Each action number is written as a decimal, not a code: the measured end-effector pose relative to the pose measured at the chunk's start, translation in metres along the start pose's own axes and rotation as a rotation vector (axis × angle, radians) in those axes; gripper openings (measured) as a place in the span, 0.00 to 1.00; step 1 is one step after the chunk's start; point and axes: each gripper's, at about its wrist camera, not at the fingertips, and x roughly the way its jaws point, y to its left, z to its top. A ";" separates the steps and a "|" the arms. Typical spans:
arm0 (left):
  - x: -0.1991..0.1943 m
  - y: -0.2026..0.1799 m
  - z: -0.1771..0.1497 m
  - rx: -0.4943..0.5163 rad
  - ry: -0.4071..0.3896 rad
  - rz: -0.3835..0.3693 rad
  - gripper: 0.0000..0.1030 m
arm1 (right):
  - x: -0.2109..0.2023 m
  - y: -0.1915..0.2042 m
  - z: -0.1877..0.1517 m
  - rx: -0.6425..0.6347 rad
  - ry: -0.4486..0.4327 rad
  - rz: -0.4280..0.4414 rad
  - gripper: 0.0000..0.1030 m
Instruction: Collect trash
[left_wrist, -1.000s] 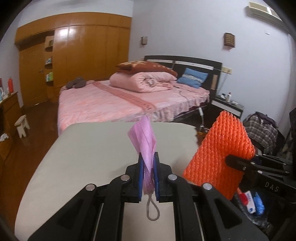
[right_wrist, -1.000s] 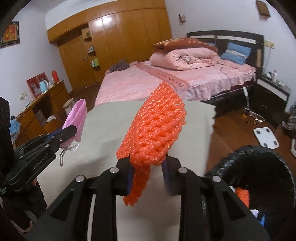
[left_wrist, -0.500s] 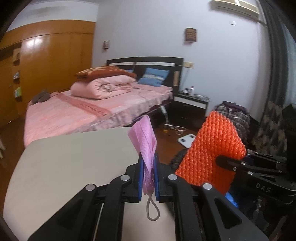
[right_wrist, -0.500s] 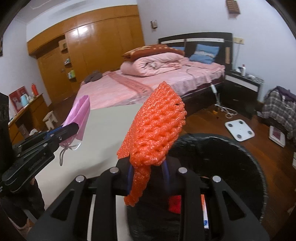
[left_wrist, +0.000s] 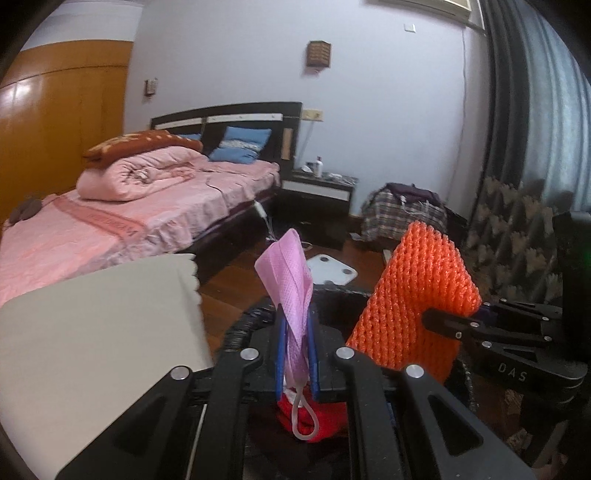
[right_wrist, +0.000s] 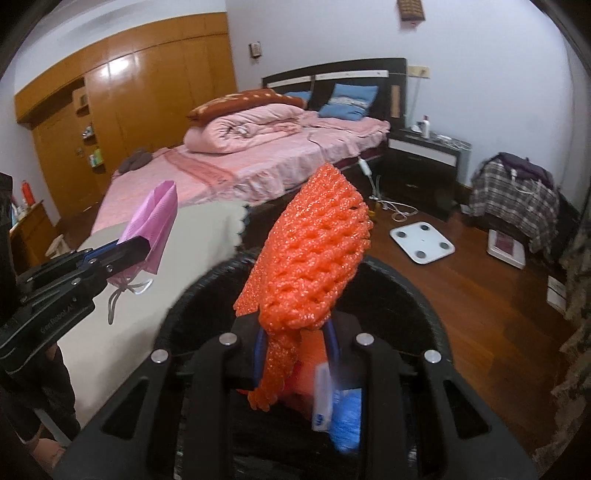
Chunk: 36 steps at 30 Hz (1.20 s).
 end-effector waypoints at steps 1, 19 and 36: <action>0.004 -0.002 0.000 0.002 0.008 -0.008 0.10 | 0.001 -0.005 -0.004 0.008 0.005 -0.007 0.25; 0.016 -0.001 -0.009 0.006 0.039 0.005 0.76 | 0.010 -0.032 -0.025 0.034 0.042 -0.105 0.93; -0.073 0.031 -0.007 -0.043 -0.013 0.188 0.94 | -0.049 0.022 0.003 0.038 -0.024 0.031 0.95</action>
